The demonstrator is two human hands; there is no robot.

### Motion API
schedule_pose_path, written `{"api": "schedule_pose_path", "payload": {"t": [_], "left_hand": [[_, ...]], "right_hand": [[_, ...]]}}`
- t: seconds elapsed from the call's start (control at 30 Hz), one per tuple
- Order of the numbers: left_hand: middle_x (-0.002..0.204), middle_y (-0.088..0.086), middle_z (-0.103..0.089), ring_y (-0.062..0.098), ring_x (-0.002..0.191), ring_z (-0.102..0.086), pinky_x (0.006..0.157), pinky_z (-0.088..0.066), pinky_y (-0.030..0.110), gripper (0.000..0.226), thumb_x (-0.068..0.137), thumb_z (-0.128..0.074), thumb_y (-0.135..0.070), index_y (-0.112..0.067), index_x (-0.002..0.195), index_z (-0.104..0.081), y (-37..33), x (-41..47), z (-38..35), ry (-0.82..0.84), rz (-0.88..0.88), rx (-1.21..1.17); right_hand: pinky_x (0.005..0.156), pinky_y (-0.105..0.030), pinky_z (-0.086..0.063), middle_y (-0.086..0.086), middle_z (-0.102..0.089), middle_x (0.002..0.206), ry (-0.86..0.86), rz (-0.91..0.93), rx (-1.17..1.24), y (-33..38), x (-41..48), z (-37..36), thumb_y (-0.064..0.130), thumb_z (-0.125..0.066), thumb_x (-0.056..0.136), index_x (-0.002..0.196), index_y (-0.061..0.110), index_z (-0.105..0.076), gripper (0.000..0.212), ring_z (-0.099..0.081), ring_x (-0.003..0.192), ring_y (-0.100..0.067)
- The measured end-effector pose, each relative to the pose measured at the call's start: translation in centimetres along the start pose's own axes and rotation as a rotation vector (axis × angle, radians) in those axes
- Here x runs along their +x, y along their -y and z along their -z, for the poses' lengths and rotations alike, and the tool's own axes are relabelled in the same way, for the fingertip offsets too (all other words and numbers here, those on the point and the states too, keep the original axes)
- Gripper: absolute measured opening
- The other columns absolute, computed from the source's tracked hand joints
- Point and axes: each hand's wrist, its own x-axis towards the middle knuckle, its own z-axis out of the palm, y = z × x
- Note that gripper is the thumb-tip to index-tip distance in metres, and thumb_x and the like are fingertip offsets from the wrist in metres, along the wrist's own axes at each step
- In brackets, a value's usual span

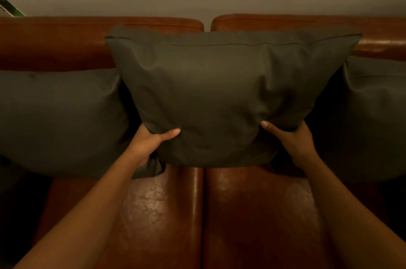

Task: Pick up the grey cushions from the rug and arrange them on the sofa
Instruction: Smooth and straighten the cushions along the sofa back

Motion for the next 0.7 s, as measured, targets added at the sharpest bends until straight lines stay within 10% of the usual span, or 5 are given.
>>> {"api": "schedule_pose_path", "payload": {"t": [0.3,0.5,0.6,0.7], "left_hand": [[0.124,-0.004,-0.060,0.014,0.108,-0.057,0.093,-0.047,0.034,0.073,0.069,-0.079,-0.010,-0.018,0.134,-0.048,1.1,1.0,-0.1,0.058,0.052,0.055],[0.131,-0.005,-0.052,0.012,0.114,-0.050,0.089,-0.045,0.028,0.081,0.073,-0.078,-0.013,-0.021,0.141,-0.035,0.5,1.5,-0.7,0.046,0.032,0.164],[0.149,-0.001,-0.035,0.016,0.132,-0.040,0.109,-0.038,0.038,0.114,0.062,-0.083,-0.043,-0.023,0.149,-0.012,1.0,-0.5,-0.6,-0.176,-0.160,0.244],[0.146,0.006,-0.038,0.021,0.131,-0.042,0.107,-0.039,0.038,0.100,0.069,-0.065,-0.060,-0.016,0.148,-0.022,0.1,-3.5,-0.5,-0.406,-0.595,0.517]], "right_hand": [[0.097,-0.040,-0.051,0.003,-0.067,0.121,0.031,-0.140,-0.001,-1.4,0.6,0.3,0.068,-0.087,0.024,0.119,0.023,-0.064,0.107,-0.063,0.109,-0.014],[0.097,-0.036,-0.049,-0.002,-0.060,0.131,0.181,-0.241,-0.043,0.1,1.2,0.7,0.043,-0.086,0.052,0.129,0.014,-0.056,0.087,-0.059,0.112,-0.016],[0.099,-0.037,-0.045,-0.015,-0.054,0.135,0.091,-0.165,-0.378,2.1,-1.0,1.2,0.054,-0.083,0.057,0.134,0.002,-0.045,0.100,-0.053,0.122,-0.030],[0.082,-0.039,-0.045,-0.020,-0.057,0.109,-0.249,0.215,-0.521,5.9,-2.8,2.0,0.053,-0.075,0.070,0.114,-0.001,-0.048,0.076,-0.056,0.102,-0.035]]}}
